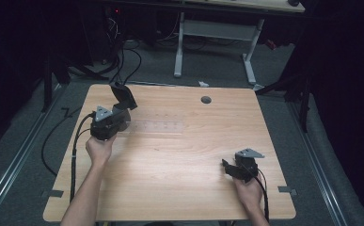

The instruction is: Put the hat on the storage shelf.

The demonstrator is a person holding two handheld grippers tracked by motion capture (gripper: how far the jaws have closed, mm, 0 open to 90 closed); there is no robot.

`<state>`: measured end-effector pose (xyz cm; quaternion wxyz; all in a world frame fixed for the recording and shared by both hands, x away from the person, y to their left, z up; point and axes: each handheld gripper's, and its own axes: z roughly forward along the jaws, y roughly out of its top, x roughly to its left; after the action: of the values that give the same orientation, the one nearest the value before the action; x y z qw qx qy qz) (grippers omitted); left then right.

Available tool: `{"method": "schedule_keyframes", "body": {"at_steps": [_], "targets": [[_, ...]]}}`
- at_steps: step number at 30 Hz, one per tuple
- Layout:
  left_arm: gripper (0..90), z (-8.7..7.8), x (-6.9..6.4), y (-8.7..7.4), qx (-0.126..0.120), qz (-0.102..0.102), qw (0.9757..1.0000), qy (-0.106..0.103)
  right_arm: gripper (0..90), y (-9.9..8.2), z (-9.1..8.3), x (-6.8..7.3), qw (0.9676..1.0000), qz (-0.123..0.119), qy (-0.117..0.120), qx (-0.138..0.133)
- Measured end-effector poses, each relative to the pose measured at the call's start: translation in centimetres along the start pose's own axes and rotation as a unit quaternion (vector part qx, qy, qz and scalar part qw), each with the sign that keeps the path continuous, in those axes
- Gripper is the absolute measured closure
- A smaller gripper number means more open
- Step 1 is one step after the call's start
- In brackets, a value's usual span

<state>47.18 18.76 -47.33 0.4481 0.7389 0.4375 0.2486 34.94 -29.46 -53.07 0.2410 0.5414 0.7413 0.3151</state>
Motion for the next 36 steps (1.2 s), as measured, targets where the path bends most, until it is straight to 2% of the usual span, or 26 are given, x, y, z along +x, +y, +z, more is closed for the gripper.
{"method": "schedule_keyframes", "body": {"at_steps": [5,10,18,24,28,30,36], "targets": [[76.2,-0.1,-0.1,0.1,0.001,0.001,1.0000,0.000,38.8,0.0,0.0,0.0,1.0000,0.000,0.000,0.000],[62.6,-0.5,0.0,0.2,0.002,-0.008,0.9999,0.007,38.8,0.0,0.0,0.0,1.0000,0.000,0.000,0.000],[45.5,-1.4,0.4,0.2,-0.005,-0.024,0.9995,0.018,38.8,0.0,0.0,0.0,1.0000,0.000,0.000,0.000],[39.4,-2.4,0.9,-0.3,-0.005,-0.035,0.9993,0.015,38.8,0.0,0.0,0.0,1.0000,0.000,0.000,0.000],[35.5,-3.2,1.1,-0.3,0.000,-0.039,0.9992,0.003,38.8,0.0,0.0,0.0,1.0000,0.000,0.000,0.000],[35.1,-3.7,1.0,-0.2,-0.005,-0.036,0.9993,0.001,38.8,0.0,0.0,0.0,1.0000,0.000,0.000,0.000],[34.0,-4.6,1.2,-0.5,-0.009,-0.048,0.9988,-0.002,38.8,0.0,0.0,0.0,1.0000,0.000,0.000,0.000]]}}
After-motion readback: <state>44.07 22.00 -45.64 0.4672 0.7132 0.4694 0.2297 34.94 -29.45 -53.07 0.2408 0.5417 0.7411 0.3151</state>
